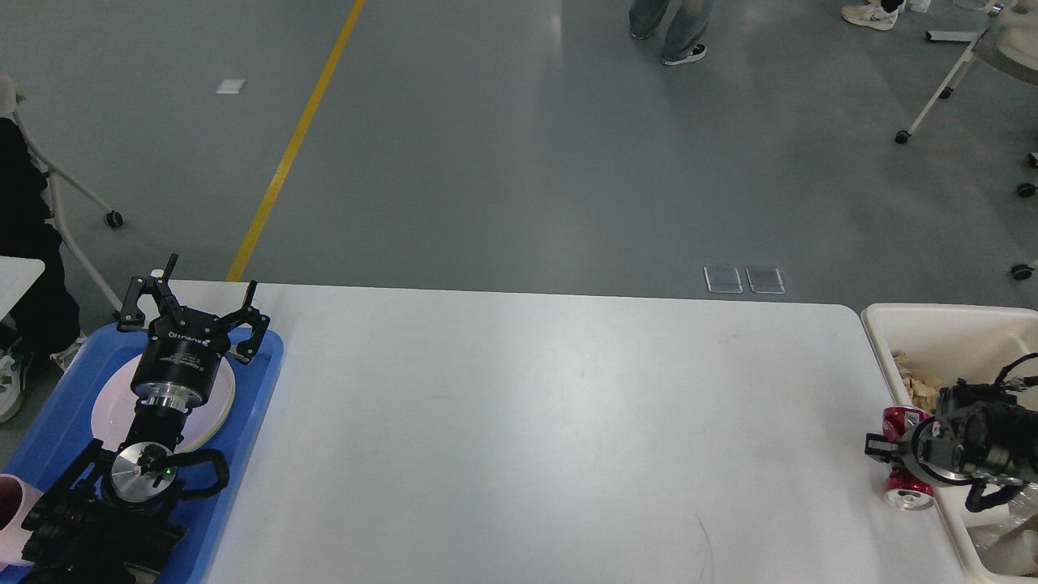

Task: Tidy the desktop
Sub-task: 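Lift the red soda can into the white bin and release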

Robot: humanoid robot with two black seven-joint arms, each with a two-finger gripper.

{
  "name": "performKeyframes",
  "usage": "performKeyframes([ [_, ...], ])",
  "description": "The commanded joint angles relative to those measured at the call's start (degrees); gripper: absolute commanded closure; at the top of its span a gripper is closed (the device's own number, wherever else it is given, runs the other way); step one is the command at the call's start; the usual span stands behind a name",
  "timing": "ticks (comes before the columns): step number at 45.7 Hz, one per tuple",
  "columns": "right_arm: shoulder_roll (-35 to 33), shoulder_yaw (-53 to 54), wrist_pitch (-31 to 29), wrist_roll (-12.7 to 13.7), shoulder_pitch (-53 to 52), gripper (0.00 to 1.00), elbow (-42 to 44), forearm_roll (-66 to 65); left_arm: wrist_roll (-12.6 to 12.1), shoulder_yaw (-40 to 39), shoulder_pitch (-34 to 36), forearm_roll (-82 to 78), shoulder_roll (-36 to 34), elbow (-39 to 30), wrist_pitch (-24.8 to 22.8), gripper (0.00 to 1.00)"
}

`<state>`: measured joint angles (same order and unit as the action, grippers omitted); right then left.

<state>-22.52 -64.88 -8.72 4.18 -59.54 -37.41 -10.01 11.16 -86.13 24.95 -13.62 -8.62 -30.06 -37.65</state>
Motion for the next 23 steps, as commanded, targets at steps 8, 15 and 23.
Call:
performKeyframes([
  [8, -7.9, -0.4, -7.9, 0.0, -14.2, 1.00, -13.4, 0.1, 0.0, 0.0, 0.0, 0.0, 0.0, 0.0, -0.1, 0.04],
  [15, -13.7, -1.7, -18.0, 0.2, -28.2, 1.00, -22.9, 0.1, 0.0, 0.0, 0.0, -0.1, 0.0, 0.0, -0.1, 0.04],
  [23, -14.7, -7.6, -30.7, 0.2, -41.6, 1.00, -27.4, 0.5, 0.0, 0.0, 0.0, -0.1, 0.0, 0.0, 0.0, 0.04],
])
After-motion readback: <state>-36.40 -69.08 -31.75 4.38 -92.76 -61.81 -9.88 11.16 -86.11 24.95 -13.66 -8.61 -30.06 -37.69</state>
